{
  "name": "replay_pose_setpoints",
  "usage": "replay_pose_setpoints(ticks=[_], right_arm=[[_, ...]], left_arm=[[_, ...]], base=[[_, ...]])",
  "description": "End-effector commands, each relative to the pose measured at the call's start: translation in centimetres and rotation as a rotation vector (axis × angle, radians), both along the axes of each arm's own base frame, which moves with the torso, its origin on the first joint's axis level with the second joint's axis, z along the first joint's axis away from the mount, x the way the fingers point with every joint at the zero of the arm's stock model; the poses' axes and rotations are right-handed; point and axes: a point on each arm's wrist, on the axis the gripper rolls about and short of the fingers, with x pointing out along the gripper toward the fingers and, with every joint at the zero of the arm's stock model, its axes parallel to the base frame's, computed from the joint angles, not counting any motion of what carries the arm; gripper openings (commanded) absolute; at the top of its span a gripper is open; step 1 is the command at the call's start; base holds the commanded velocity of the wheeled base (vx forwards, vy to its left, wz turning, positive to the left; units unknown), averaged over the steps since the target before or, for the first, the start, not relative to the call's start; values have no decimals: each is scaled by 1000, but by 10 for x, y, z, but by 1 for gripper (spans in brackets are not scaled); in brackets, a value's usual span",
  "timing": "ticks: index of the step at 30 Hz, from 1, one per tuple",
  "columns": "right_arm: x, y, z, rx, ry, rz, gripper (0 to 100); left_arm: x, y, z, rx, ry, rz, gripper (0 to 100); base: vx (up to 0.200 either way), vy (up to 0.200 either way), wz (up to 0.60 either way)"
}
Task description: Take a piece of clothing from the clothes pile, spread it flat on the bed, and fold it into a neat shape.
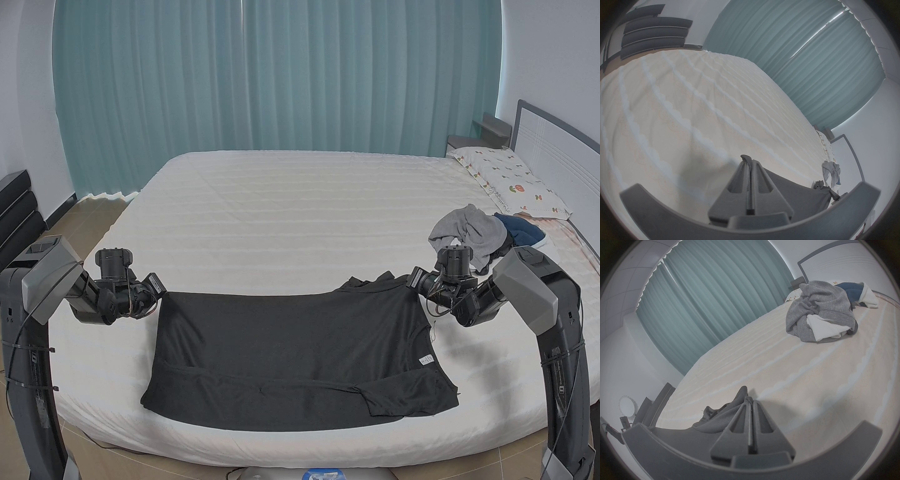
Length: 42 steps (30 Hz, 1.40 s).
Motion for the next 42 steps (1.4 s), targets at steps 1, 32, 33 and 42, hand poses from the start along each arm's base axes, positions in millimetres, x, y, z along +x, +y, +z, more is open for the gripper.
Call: replay_pose_setpoints(ticks=[1,32,33,42], right_arm=[[-9,-1,15,5,-20,3,0],[-47,-15,24,35,-5,67,0],[-49,-15,25,35,-7,67,0],[-44,-15,20,39,-20,66,0]], left_arm=[[-6,0,13,4,-14,7,0],[-31,-1,36,4,-16,8,0],[-32,-1,35,5,-13,7,0],[-24,-2,26,8,-11,-2,0]], base=[[0,0,0],[0,0,0],[0,0,0],[0,0,0]])
